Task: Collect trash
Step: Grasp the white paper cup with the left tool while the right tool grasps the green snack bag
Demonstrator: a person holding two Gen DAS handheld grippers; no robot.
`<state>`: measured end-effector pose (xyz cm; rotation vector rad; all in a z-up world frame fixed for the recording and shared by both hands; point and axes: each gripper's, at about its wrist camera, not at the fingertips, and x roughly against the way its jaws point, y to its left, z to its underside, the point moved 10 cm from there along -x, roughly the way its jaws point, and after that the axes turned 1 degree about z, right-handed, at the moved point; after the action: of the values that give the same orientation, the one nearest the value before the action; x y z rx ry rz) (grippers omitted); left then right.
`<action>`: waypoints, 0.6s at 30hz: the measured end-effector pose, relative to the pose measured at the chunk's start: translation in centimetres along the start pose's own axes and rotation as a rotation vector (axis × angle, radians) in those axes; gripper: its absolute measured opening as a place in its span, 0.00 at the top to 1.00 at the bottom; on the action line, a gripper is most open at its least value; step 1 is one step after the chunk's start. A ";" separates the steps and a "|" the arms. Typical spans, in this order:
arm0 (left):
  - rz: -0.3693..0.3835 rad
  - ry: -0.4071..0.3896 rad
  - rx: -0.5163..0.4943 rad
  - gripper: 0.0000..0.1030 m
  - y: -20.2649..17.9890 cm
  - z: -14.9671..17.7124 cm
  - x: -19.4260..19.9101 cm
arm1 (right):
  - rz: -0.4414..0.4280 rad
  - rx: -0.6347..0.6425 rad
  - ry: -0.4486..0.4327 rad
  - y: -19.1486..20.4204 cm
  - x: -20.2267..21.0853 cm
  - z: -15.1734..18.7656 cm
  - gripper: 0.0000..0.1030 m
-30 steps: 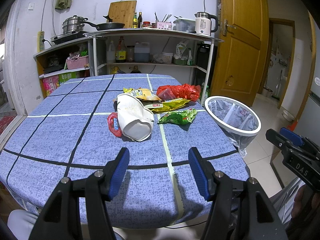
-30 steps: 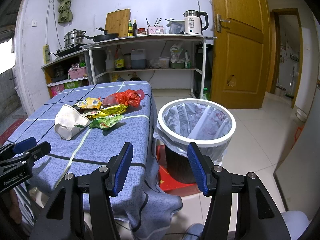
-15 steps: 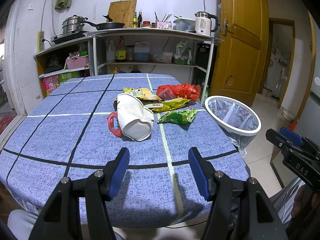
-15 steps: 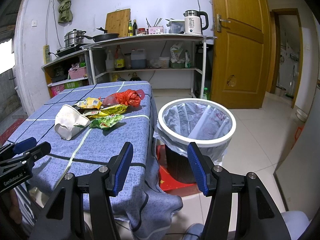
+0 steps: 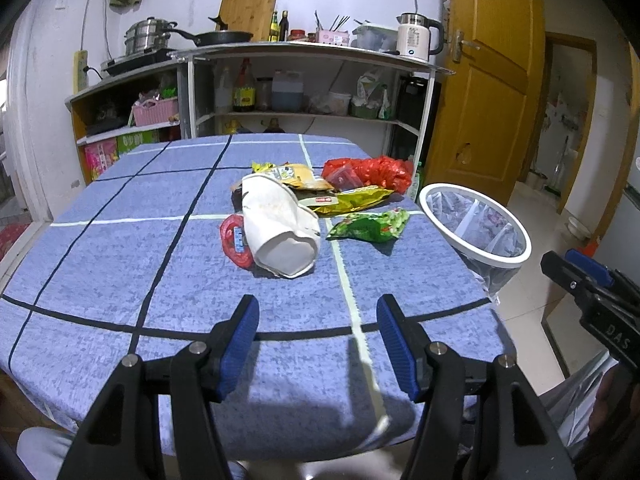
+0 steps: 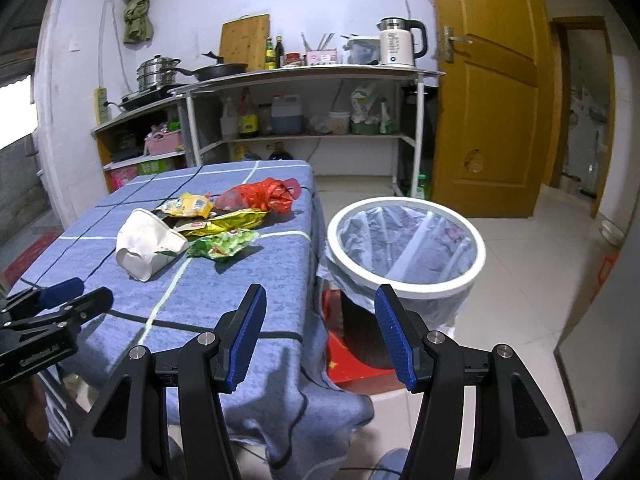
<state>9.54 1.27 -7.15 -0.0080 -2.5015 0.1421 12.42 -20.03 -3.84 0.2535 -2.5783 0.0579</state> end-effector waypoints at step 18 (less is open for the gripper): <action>0.033 0.044 0.068 0.38 4.8 -7.0 -6.2 | -0.318 -0.041 0.210 6.5 -9.7 -2.9 0.44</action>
<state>18.60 6.47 -5.73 -0.0248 -2.4516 0.2381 20.70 -11.76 -6.41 0.6043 -2.2998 -0.0811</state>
